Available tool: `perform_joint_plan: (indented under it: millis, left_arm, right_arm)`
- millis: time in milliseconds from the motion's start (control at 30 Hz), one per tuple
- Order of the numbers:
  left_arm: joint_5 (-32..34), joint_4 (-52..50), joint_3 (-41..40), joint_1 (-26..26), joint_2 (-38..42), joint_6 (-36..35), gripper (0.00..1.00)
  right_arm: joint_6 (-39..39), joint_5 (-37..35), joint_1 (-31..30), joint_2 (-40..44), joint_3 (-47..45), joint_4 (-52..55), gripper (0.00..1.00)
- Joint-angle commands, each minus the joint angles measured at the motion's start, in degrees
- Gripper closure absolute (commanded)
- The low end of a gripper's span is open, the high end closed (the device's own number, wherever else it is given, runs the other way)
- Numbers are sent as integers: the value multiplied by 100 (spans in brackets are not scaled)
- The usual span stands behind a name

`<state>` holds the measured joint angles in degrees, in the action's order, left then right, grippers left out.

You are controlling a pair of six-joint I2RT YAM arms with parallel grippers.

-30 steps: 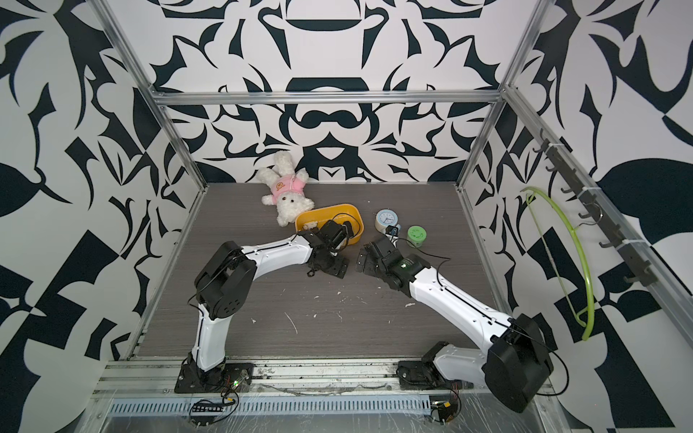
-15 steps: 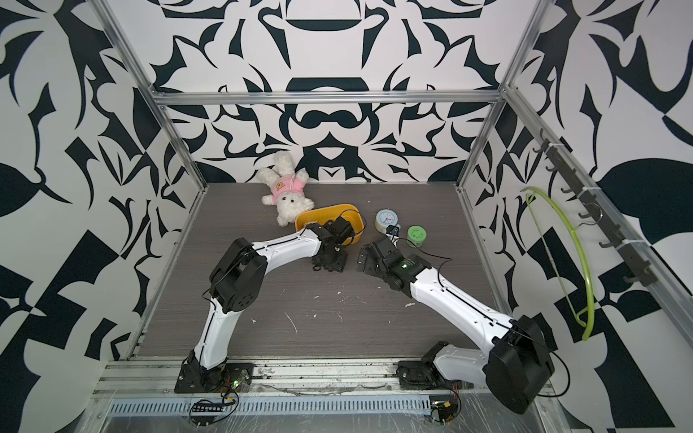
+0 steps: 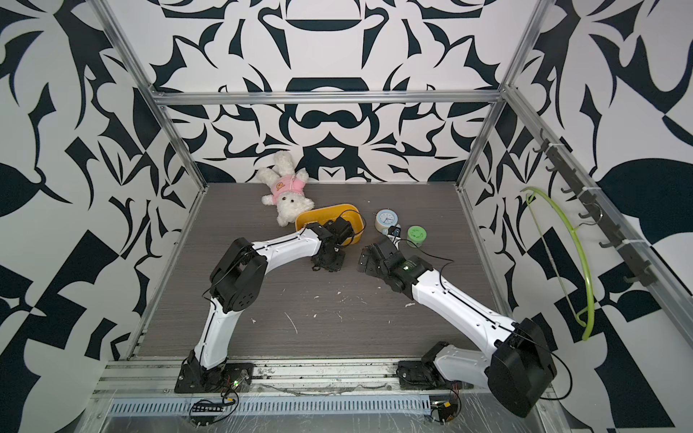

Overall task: Place the car key into the storage box
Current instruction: Pick up the car key from the center of the board.

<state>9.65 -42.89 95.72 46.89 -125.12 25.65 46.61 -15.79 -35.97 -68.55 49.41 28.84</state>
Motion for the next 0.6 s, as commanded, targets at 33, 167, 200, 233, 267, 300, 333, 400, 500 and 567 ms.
perform_joint_plan:
  millis: [33,167,200,233,267,300,333,400,500,567]
  left_arm:
    - [-237,-305,-117,5,-62,18,90]
    - [-351,-307,-123,13,225,119,90]
    - [-373,-307,-132,13,316,139,90]
    - [-392,-307,-138,13,440,163,90]
    - [-400,-315,-146,13,574,175,90]
    - [-391,-329,-150,17,689,190,90]
    - [-394,-334,-165,13,833,207,90]
    - [-405,-334,-223,13,1110,240,90]
    - [-403,-364,-281,13,1490,289,90]
    - [-378,-369,-308,13,1735,308,90]
  right_arm:
    - [27,-148,28,139,11,-69,1]
    - [6,-178,28,215,12,-3,0]
    - [6,-190,21,232,18,11,1]
    - [0,-211,28,250,22,31,1]
    - [-6,-241,27,270,19,51,1]
    - [-18,-269,25,288,25,74,0]
    - [-14,-300,28,301,35,86,1]
    - [-37,-327,23,318,49,106,1]
    - [-63,-346,35,308,83,128,1]
    - [-69,-325,32,262,95,123,0]
